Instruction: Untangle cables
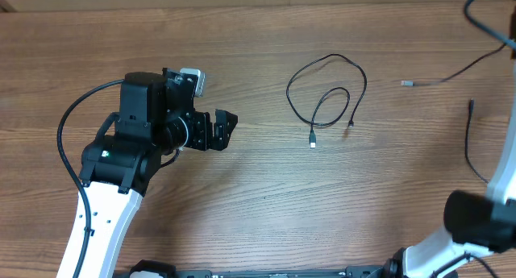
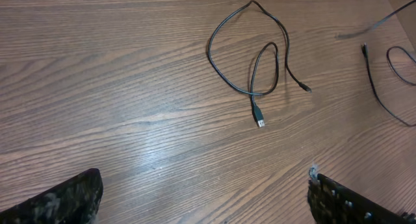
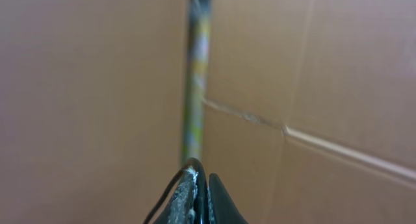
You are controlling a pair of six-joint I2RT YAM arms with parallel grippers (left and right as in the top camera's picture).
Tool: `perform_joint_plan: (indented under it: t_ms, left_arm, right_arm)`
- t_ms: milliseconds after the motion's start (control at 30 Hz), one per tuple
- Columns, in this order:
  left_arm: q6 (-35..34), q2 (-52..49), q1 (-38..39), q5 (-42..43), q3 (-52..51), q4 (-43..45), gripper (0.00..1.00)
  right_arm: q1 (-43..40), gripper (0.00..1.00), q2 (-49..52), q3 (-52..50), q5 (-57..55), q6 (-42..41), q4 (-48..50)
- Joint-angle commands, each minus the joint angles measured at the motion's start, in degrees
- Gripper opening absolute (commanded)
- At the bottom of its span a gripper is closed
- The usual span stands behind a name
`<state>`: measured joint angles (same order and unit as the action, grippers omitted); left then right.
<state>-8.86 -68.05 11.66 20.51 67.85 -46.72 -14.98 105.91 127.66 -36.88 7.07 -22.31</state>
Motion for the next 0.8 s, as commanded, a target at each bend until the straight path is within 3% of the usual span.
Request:
perform_joint_plan:
  t_ms: [0,233,433,533,567,600,633,667,767]
  left_arm:
    - [-0.15,0.17,0.37,-0.39,0.55,0.11,1.0]
    - [-0.15,0.17,0.37,-0.39,0.55,0.13,1.0]
    - [-0.15,0.17,0.37,-0.42,0.55,0.13,1.0]
    - [-0.15,0.17,0.37,-0.42,0.55,0.13,1.0]
    - [-0.15,0.17,0.37,-0.42,0.55,0.13,1.0]
    - [-0.15,0.17,0.37,-0.39,0.55,0.13,1.0]
    - [-0.15,0.17,0.37,-0.42,0.55,0.13,1.0]
    - [-0.15,0.17,0.37,-0.42,0.55,0.13,1.0]
    - [-0.15,0.17,0.37,-0.42,0.55,0.13,1.0]
  right_arm:
    - [-6.86,0.04,4.57,0.81,4.52,-5.49,-1.7]
    - [-18.56,0.04,12.28,0.66,14.88,-21.62,-12.9]
    - [-22.27,0.04,12.96,0.61,28.63,-21.62,-14.62]
    - [-22.21,0.04,13.0,0.61,29.7,-21.66,-16.81]
    - [-21.99,0.16,13.14,0.59,29.73,-21.68,-18.23]
    - [-21.81,0.36,13.18,0.57,29.73,-21.68,-19.39]
    - [-21.57,0.83,13.18,0.57,29.7,-21.68,-21.33]
    - [-21.49,1.0,13.18,0.57,29.7,-21.68,-22.38]
    - [-21.4,1.0,13.18,0.57,29.73,-21.75,-27.17]
